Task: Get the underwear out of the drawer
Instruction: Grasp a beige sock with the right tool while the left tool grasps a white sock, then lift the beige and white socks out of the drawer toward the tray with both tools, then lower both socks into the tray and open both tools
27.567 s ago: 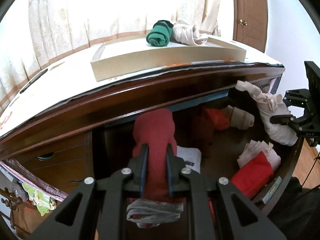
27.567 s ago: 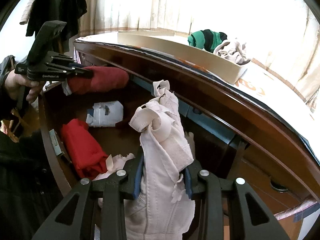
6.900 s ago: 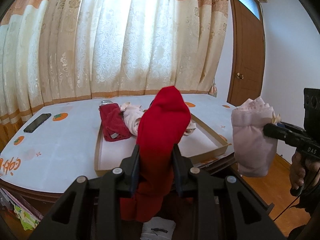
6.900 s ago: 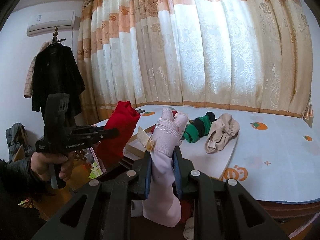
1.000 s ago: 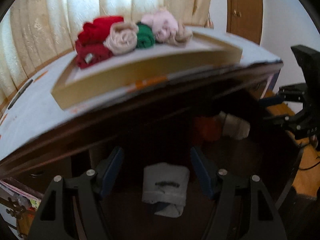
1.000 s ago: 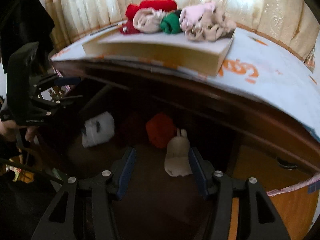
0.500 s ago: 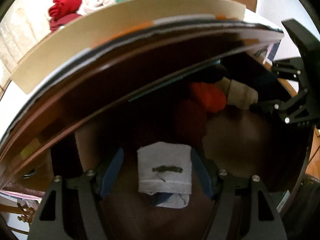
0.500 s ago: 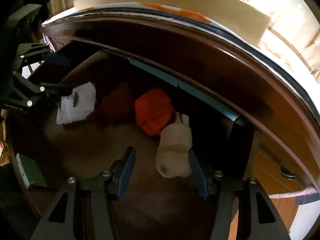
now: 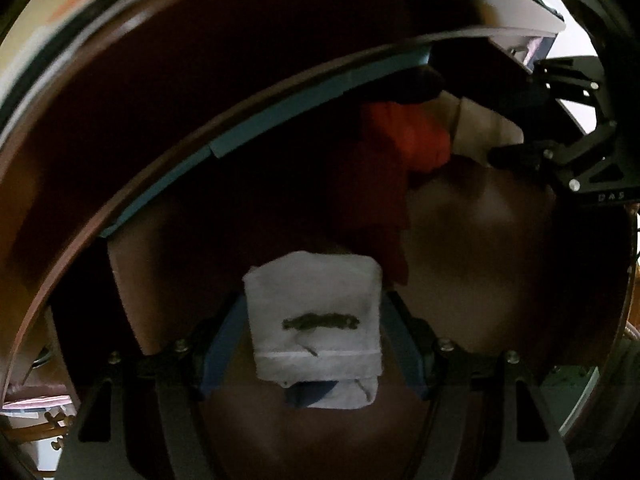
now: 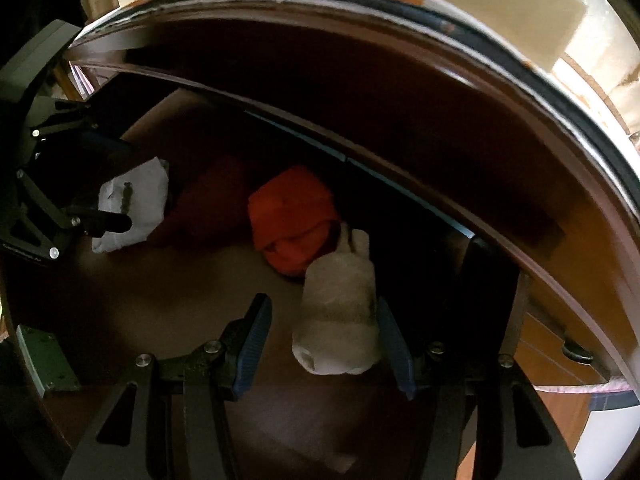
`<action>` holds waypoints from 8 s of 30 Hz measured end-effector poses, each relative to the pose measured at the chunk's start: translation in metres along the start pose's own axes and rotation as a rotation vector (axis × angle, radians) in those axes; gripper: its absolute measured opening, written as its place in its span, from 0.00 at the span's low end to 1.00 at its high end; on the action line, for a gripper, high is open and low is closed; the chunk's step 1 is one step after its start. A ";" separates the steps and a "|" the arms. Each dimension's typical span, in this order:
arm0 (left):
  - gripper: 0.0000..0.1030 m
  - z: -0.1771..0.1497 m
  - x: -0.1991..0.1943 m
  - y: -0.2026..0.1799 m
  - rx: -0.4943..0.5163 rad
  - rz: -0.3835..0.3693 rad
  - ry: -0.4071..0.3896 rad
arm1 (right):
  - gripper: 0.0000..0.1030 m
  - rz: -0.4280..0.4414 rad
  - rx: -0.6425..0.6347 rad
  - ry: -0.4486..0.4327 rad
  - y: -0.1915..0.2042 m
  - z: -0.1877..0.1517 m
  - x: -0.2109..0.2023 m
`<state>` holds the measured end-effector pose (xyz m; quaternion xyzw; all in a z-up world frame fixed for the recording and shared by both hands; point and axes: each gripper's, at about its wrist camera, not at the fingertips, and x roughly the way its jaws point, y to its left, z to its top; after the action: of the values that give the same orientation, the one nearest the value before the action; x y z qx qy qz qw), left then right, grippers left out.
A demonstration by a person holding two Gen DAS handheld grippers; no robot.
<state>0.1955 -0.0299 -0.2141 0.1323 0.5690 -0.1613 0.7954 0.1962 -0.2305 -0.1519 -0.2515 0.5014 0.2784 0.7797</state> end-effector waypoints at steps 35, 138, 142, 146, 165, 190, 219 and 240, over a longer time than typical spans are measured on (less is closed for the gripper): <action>0.21 0.043 0.028 0.003 0.049 -0.035 0.093 | 0.33 -0.068 -0.152 0.087 0.036 0.007 0.029; 0.13 -0.081 -0.120 0.026 -0.332 0.102 -0.733 | 0.30 -0.003 -0.134 -0.633 0.064 -0.034 -0.111; 0.13 -0.080 -0.124 0.027 -0.338 0.105 -0.747 | 0.30 -0.013 -0.130 -0.648 0.063 -0.035 -0.113; 0.13 -0.076 -0.133 0.025 -0.327 0.114 -0.767 | 0.30 -0.022 -0.120 -0.665 0.061 -0.036 -0.115; 0.13 -0.033 -0.177 0.019 -0.234 0.117 -0.853 | 0.30 -0.033 -0.111 -0.743 0.055 -0.020 -0.146; 0.13 0.047 -0.179 0.013 -0.202 0.040 -0.779 | 0.30 -0.035 -0.044 -0.729 0.027 0.016 -0.159; 0.13 0.109 -0.145 0.035 -0.291 -0.073 -0.572 | 0.30 -0.047 0.008 -0.622 0.004 0.073 -0.138; 0.13 0.126 -0.124 0.039 -0.298 -0.090 -0.468 | 0.31 -0.018 0.043 -0.511 -0.009 0.097 -0.117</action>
<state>0.2825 -0.0310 -0.0558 -0.0523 0.3926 -0.1373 0.9079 0.2245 -0.1934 -0.0075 -0.1607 0.2914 0.3152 0.8888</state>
